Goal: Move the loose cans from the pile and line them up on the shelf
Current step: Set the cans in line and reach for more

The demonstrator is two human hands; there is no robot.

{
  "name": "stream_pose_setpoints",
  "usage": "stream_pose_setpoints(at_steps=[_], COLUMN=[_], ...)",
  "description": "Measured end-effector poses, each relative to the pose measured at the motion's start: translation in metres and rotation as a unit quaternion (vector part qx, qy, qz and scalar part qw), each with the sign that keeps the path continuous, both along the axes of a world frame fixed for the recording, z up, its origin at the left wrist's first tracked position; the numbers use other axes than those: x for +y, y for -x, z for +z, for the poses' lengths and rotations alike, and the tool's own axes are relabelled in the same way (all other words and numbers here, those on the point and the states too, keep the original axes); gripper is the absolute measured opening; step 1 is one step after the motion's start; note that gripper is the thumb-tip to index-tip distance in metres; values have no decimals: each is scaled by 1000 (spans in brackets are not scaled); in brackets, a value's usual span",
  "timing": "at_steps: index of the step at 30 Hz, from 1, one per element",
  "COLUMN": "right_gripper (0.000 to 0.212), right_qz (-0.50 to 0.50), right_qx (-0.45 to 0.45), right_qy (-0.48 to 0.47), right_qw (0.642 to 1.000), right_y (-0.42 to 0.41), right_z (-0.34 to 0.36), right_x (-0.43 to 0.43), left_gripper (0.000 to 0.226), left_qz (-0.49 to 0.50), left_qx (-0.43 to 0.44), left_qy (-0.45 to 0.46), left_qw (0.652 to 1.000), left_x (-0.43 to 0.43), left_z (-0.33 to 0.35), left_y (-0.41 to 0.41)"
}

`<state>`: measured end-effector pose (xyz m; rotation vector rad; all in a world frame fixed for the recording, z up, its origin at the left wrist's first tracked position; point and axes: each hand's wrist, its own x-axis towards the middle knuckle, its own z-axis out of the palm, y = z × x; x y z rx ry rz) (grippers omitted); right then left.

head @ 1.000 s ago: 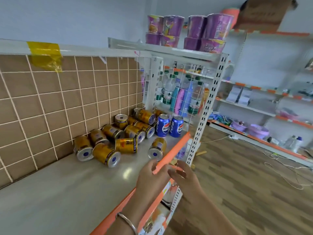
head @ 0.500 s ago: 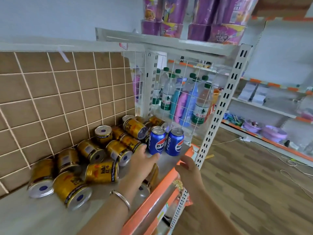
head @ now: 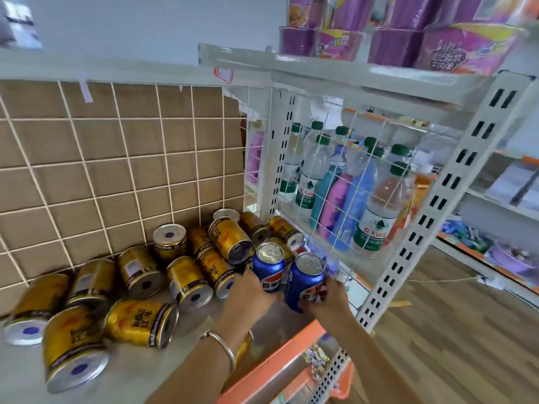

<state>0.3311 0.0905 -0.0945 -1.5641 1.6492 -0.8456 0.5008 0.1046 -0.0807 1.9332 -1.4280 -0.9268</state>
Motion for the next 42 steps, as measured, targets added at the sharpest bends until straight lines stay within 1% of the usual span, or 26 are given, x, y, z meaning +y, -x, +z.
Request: stream_pose_setpoints(at_steps=[2,5,7,8,10,14,16,18,20,22,24,26,27,29,31,33,34,36,38,40,42], right_gripper=[77,68,65,62,64,68,63,55,53,56,69,80,81,75,68,74,74,67,75,79,73], right_qz=[21,77,96,100,95,80,72,66,68,75,90,119,140,184,225,265,286,323,350,369,395], right_qx=[18,-9,-40,-58,-102,-106,-104,-113,-137,-178,-226,-259,-273,-303,-328,-348,-356,-364,-356,-345,-331], right_qy=[-5,4,-1,0,-3,23,24,27,37,44,39,26,18,-5,-25,-47,-61,-82,-97,-103,-107], right_qw=[1000,997,995,993,990,991,992,991,988,980,969,958,952,935,917,898,888,870,861,857,850], right_y=[4,4,6,7,6,9,13,16,15,10,2,-10,-19,-38,-61,-87,-101,-131,-164,-196,-228], right_z=[6,18,17,15,12,6,3,4,11,21,32,41,46,53,59,64,66,67,69,68,69], right_x=[-1,6,3,0,-1,-1,-2,-3,-3,-4,-6,-8,-8,-5,1,11,16,31,51,73,101], left_gripper=[100,93,87,84,78,67,63,58,53,53,55,55,55,49,39,32,31,36,44,36,24], left_qz=[33,65,78,82,79,69,70,74,82,91,105,135,153,183,202,232,252,293,332,354,379], left_qx=[-21,-38,-45,-49,-56,-51,-52,-33,3,36,80,132,156,205,237,250,254,265,274,262,245], left_qy=[10,26,15,17,33,67,95,121,135,140,136,134,137,146,164,181,188,204,219,223,234], left_qw=[999,997,996,995,995,994,992,989,987,985,982,973,966,950,936,922,915,896,875,869,861], left_x=[-7,0,1,0,0,3,7,10,13,16,21,28,32,44,61,83,97,124,154,188,226], left_z=[-13,-4,4,5,6,1,7,12,16,21,27,34,37,45,52,53,56,54,52,53,52], left_y=[3,10,13,13,13,12,15,16,15,10,4,-5,-10,-26,-44,-66,-77,-99,-122,-143,-164])
